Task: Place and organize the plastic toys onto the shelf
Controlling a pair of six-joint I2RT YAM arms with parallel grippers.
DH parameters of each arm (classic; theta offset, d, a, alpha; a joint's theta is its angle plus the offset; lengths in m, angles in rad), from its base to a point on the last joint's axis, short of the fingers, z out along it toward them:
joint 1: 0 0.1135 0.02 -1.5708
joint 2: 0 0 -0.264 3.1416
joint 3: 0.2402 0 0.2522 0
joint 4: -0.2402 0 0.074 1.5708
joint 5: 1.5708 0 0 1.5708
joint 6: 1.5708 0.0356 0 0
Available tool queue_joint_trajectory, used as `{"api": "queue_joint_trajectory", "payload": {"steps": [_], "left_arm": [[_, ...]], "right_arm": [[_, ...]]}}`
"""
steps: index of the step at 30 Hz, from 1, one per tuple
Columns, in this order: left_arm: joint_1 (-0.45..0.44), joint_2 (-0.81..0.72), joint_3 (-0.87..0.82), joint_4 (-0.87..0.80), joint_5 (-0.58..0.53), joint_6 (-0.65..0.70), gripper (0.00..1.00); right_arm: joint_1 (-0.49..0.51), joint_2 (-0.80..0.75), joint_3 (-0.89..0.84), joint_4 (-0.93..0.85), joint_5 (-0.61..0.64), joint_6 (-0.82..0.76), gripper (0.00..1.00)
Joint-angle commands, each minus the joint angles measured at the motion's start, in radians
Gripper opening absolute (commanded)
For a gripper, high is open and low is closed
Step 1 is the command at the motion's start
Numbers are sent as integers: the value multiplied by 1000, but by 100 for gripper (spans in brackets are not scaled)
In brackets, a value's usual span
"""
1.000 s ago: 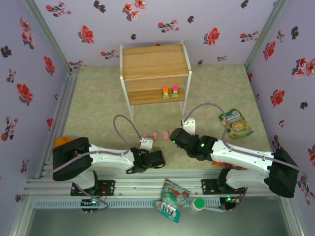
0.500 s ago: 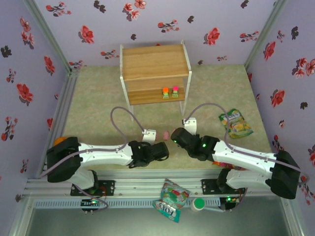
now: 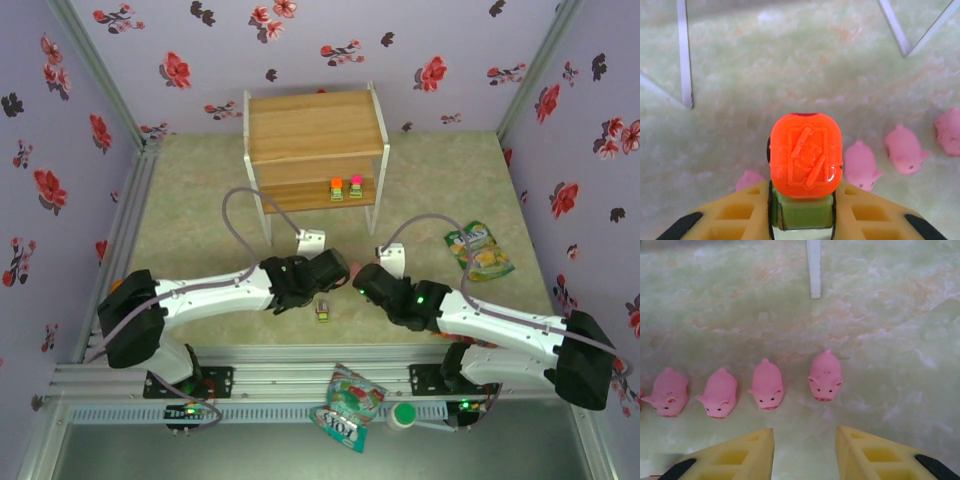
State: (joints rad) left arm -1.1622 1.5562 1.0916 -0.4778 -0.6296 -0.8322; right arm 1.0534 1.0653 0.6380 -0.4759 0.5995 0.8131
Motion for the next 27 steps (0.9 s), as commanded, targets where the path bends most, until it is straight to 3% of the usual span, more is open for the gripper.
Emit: {"api": "queue_joint_trajectory", "payload": {"steps": [1, 27], "left_arm": [[30, 41, 72, 30, -36, 96, 27], [171, 190, 315, 107, -85, 231, 28]], "right_arm": [[-6, -25, -21, 7, 19, 18, 38], [-7, -64, -80, 31, -15, 52, 37]]}}
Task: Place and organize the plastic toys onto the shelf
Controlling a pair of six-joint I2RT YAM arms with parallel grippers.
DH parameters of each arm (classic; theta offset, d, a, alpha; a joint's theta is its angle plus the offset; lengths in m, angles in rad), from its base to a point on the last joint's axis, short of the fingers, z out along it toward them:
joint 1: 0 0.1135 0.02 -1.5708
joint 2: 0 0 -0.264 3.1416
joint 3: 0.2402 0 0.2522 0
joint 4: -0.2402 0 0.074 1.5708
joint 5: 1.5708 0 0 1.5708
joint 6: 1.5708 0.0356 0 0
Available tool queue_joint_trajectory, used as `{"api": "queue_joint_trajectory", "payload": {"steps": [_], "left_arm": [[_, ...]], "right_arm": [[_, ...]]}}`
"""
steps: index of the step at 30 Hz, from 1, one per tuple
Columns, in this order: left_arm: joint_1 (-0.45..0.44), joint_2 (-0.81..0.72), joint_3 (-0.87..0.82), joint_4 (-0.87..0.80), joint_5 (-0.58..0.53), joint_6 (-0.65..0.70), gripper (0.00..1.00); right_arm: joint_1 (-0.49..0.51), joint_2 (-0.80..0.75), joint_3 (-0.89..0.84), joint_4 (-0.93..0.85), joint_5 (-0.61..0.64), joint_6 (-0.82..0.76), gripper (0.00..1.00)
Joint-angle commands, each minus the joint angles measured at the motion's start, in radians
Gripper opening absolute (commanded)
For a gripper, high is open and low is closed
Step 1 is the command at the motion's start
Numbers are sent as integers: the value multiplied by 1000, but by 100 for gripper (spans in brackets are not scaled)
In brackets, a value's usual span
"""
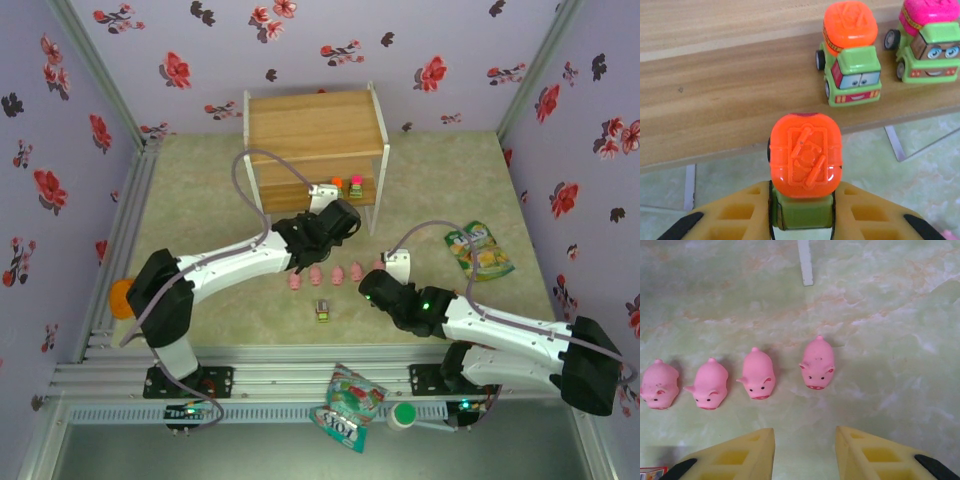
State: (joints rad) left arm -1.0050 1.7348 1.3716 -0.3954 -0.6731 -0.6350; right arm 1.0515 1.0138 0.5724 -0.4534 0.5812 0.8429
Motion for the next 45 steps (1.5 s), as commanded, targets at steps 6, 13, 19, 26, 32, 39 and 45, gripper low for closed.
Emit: {"api": "queue_joint_trajectory", "payload": {"steps": [6, 13, 19, 26, 32, 39, 45], "left_arm": [[32, 18, 58, 48, -53, 53, 28], [46, 34, 82, 58, -54, 60, 28], [62, 55, 84, 70, -64, 48, 28], [68, 71, 75, 103, -92, 41, 28], [69, 73, 69, 124, -113, 29, 28], [80, 87, 81, 123, -127, 22, 29], [92, 96, 81, 124, -130, 17, 29]], "right_arm": [[-5, -18, -26, 13, -6, 30, 37], [-3, -27, -28, 10, -9, 32, 37], [-3, -45, -37, 2, -9, 36, 37], [-4, -60, -42, -7, -11, 36, 37], [-3, -70, -46, -16, -12, 38, 37], [-4, -82, -48, -26, -13, 41, 37], [-3, -98, -49, -40, -9, 41, 37]]}}
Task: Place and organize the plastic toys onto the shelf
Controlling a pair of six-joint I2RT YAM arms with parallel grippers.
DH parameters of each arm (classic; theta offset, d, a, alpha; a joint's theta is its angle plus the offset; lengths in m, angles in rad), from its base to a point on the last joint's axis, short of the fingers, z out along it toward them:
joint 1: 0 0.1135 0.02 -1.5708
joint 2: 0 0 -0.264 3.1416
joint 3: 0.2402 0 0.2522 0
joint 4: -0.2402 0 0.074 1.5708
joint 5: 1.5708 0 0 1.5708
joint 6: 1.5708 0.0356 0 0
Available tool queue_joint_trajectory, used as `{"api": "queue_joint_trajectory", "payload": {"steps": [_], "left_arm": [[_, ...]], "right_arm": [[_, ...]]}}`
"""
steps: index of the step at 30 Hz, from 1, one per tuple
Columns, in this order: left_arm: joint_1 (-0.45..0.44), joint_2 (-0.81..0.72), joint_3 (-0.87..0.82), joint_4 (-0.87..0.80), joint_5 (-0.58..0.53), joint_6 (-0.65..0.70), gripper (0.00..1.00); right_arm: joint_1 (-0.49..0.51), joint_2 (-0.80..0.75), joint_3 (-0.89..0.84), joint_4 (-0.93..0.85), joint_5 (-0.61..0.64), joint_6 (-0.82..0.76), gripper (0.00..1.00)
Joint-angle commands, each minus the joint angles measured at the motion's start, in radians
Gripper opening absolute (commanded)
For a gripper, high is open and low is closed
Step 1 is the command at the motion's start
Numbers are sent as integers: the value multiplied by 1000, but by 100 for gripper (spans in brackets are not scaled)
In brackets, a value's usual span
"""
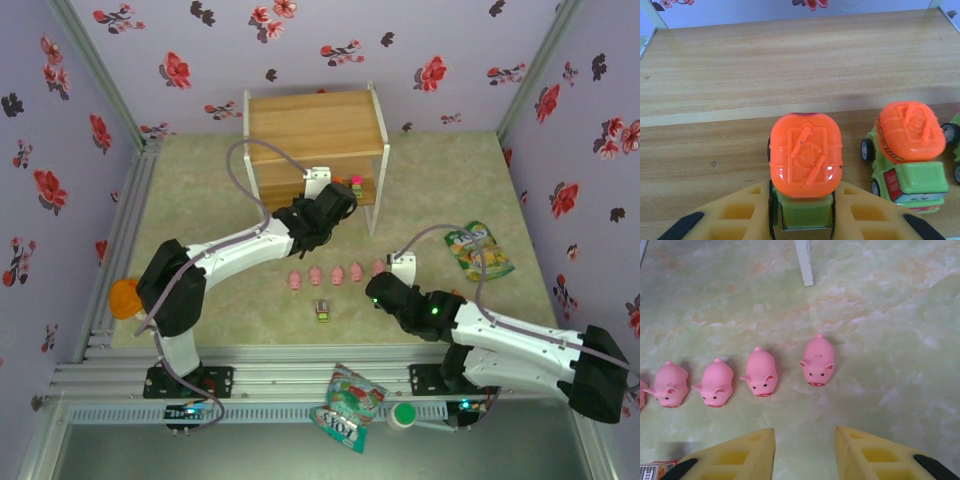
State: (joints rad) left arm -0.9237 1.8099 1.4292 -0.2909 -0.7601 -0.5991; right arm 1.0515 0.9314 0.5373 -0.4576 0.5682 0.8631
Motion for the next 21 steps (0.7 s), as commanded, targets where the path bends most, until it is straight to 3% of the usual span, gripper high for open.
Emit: {"api": "queue_joint_trajectory", "payload": {"steps": [1, 13, 21], "left_arm": [[13, 22, 23, 20, -42, -19, 29], [15, 36, 29, 21, -31, -21, 32], [16, 32, 24, 18, -28, -30, 39]], "right_arm": [[-3, -18, -14, -38, 5, 20, 37], [-2, -22, -13, -41, 4, 23, 37], [-2, -24, -13, -43, 5, 24, 37]]}}
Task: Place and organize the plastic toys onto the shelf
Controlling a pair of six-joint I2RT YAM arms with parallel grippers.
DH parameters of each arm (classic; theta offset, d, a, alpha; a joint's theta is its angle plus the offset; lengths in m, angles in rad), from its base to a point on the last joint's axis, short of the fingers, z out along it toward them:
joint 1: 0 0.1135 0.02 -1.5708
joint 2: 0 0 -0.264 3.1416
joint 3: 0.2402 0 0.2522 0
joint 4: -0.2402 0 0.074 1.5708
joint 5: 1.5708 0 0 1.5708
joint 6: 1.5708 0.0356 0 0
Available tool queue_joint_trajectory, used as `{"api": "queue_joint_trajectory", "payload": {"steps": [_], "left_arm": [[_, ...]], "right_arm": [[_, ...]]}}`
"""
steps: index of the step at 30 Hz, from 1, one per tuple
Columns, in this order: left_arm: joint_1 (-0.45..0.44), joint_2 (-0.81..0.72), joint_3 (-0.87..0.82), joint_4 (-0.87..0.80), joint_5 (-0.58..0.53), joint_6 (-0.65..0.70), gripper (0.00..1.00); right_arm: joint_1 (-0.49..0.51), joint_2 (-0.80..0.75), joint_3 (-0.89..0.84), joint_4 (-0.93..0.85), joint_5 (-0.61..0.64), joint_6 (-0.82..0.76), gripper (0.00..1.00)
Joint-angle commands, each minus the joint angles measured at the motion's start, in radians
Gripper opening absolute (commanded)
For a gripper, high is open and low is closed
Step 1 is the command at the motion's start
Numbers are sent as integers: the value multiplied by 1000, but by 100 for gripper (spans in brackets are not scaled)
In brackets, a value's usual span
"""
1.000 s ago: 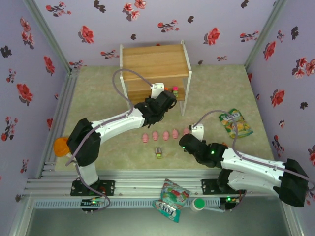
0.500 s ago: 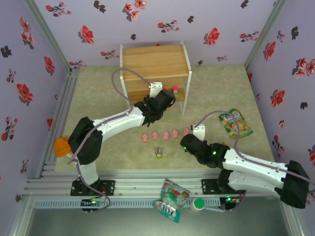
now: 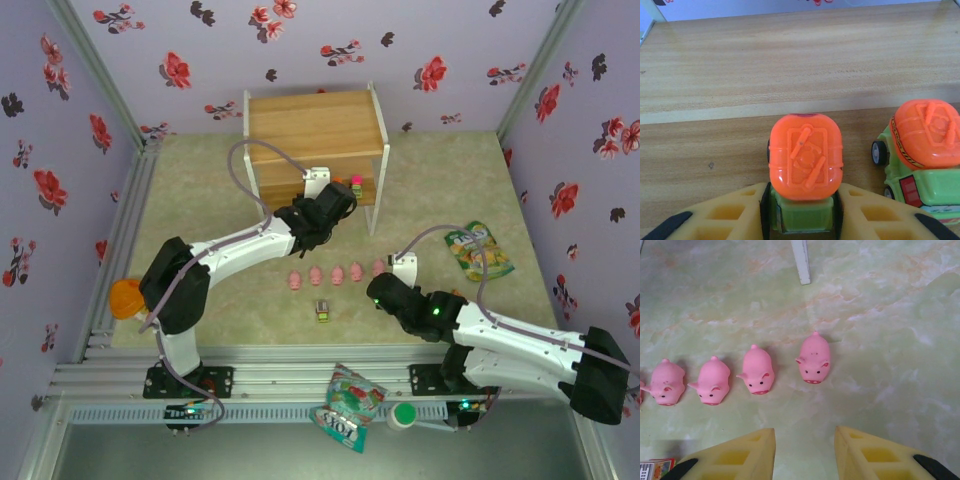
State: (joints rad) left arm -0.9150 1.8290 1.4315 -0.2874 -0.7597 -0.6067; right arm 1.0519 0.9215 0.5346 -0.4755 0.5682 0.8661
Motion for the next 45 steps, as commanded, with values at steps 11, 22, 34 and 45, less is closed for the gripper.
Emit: {"api": "queue_joint_trajectory", "payload": {"steps": [11, 22, 34, 45], "left_arm": [[-3, -22, -3, 26, -27, -18, 47], [-27, -75, -35, 46, -42, 11, 47], [-56, -167, -99, 41, -76, 22, 48], [-73, -346, -231, 6, -88, 35, 48]], "right_arm": [[-3, -9, -10, -20, -1, 19, 37], [2, -6, 1, -17, -5, 13, 37], [16, 38, 33, -11, -7, 3, 44], [53, 121, 71, 37, -13, 9, 46]]}}
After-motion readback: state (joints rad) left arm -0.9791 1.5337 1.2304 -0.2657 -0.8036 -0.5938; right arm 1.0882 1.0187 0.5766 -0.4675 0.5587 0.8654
